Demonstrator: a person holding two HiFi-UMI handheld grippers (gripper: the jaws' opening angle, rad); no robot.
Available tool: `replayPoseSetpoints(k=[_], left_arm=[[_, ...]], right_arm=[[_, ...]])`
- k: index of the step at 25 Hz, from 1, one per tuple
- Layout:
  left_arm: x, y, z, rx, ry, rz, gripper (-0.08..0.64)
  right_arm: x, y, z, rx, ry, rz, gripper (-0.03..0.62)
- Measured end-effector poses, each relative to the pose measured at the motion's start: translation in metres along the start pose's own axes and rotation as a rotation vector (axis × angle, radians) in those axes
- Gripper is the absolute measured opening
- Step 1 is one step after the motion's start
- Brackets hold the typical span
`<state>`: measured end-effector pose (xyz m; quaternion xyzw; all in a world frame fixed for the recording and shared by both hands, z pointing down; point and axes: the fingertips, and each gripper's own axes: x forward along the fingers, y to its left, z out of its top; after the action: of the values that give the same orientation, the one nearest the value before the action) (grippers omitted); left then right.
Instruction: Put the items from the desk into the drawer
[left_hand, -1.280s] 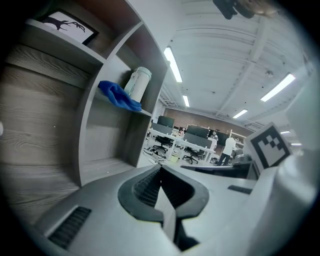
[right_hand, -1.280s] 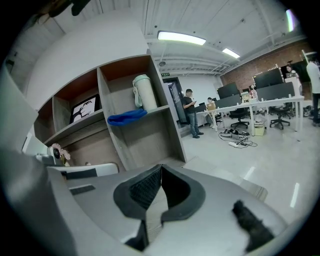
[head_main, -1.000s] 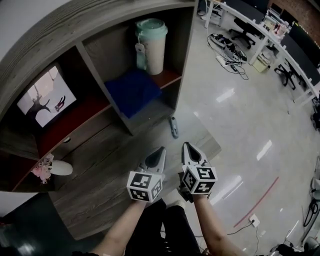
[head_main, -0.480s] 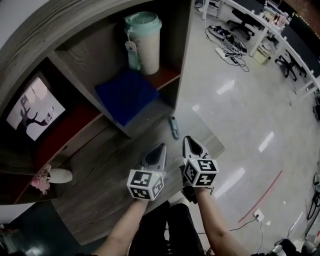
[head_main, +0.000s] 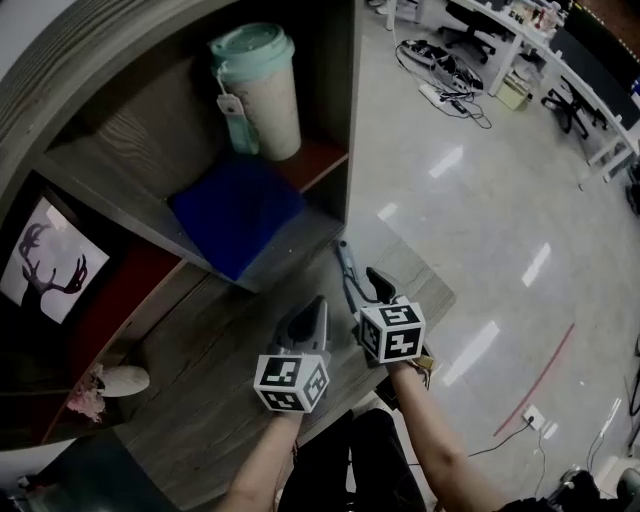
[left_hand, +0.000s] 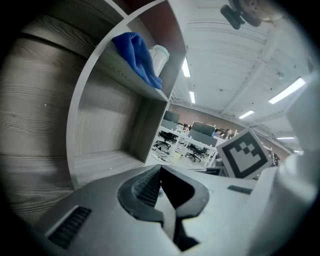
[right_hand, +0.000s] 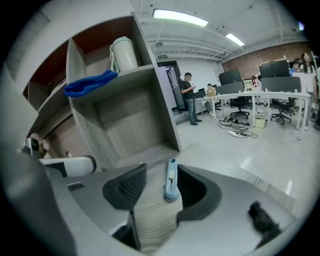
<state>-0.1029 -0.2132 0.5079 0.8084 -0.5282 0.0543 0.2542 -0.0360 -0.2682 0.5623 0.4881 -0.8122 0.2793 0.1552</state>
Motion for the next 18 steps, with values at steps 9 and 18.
replayPoseSetpoints(k=[9, 18], left_arm=[[0.022, 0.011, 0.0, 0.011, 0.001, -0.004, 0.009], [0.041, 0.019, 0.005, 0.026, 0.002, -0.005, 0.009]], right_arm=[[0.036, -0.008, -0.014, -0.023, 0.093, -0.023, 0.233], [0.061, -0.014, -0.029, -0.035, 0.223, -0.058, 0.236]])
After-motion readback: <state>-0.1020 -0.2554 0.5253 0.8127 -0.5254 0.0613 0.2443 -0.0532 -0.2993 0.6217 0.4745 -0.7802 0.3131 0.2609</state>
